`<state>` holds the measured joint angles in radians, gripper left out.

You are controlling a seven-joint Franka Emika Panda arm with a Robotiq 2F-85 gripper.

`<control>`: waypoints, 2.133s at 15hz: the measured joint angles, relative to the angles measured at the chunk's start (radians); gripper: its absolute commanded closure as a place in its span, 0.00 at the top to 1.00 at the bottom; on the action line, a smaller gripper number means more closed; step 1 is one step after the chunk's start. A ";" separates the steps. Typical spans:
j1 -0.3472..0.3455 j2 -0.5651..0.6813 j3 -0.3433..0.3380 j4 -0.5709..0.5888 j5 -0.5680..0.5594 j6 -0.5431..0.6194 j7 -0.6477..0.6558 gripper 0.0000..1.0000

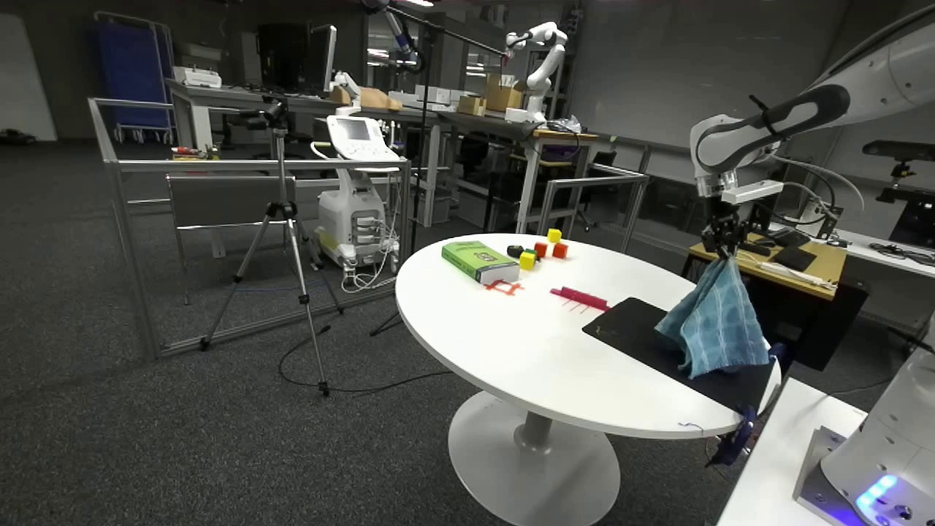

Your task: Fold the towel

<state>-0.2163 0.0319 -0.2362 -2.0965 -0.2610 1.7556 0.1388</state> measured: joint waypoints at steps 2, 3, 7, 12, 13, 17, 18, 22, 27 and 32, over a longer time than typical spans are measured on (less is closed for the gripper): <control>-0.009 0.051 -0.012 0.044 -0.001 0.003 0.000 0.03; -0.013 0.073 -0.019 0.063 -0.001 0.007 0.000 0.03; -0.028 0.120 -0.044 0.116 -0.011 0.071 0.001 0.03; -0.039 0.141 -0.069 0.120 -0.054 0.223 0.014 0.03; -0.039 0.148 -0.069 0.114 -0.068 0.256 0.024 0.03; -0.032 0.164 -0.069 0.033 -0.150 0.425 0.127 0.03; -0.030 0.164 -0.069 0.003 -0.175 0.470 0.167 0.03; -0.014 0.163 -0.072 -0.114 -0.257 0.586 0.332 0.03; 0.020 0.141 -0.067 -0.236 -0.245 0.591 0.418 0.03; 0.034 0.096 -0.030 -0.302 -0.045 0.436 0.341 0.03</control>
<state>-0.1822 0.1284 -0.2666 -2.3982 -0.3057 2.1914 0.4800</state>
